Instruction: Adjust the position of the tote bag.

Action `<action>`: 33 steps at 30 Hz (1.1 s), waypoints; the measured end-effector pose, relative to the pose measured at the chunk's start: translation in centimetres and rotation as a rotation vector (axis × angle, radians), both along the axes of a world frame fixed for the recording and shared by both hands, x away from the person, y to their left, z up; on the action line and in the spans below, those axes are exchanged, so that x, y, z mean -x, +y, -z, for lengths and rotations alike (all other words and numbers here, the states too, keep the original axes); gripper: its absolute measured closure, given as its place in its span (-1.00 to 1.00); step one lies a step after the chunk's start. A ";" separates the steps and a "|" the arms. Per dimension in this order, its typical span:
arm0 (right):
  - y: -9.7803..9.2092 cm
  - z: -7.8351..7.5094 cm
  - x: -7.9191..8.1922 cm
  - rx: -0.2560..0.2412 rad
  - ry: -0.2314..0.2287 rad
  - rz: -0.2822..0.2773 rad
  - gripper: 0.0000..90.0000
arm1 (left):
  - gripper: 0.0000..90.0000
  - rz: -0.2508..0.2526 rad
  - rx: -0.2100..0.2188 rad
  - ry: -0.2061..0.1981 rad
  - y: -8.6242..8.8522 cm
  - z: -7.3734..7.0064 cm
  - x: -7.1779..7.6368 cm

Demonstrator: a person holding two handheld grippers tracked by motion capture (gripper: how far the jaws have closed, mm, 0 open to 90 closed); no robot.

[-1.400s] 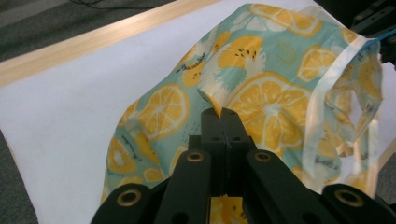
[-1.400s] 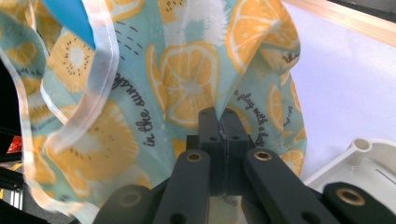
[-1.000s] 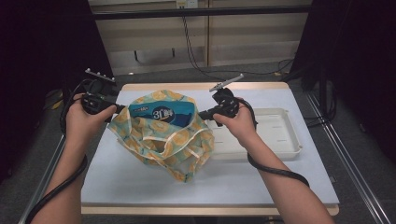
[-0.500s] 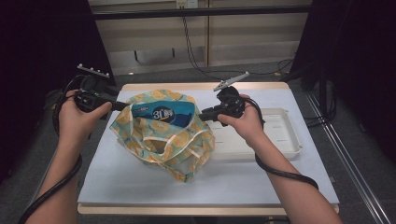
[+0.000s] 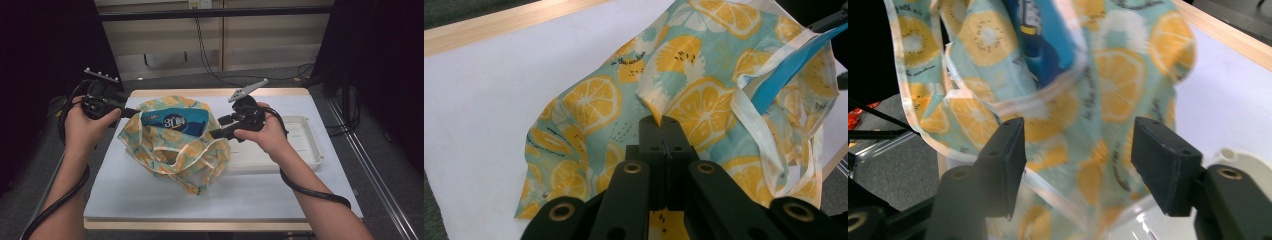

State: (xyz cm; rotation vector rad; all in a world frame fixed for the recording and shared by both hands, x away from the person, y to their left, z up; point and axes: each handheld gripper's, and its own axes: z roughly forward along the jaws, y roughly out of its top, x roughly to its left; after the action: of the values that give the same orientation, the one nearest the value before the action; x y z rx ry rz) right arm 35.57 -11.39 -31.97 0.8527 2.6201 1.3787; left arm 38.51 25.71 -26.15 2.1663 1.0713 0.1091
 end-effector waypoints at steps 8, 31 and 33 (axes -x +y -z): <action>1.8 0.3 -0.3 0.025 0.004 -0.043 0.66 | 1.00 0.016 -0.007 -0.011 0.0 -0.8 0.1; -2.5 -2.9 -1.3 -0.095 -0.003 0.044 1.00 | 0.98 0.015 0.019 -0.034 -0.9 -2.5 -0.9; -2.3 -2.7 -1.4 -0.095 0.008 0.046 1.00 | 0.91 0.008 0.022 -0.026 -0.8 -2.0 -1.1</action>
State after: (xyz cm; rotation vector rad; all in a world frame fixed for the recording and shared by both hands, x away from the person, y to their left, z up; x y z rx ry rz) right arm 36.98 -13.72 -29.31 0.9250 2.5417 1.5009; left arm 39.59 24.95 -24.15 2.1443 1.0448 0.1207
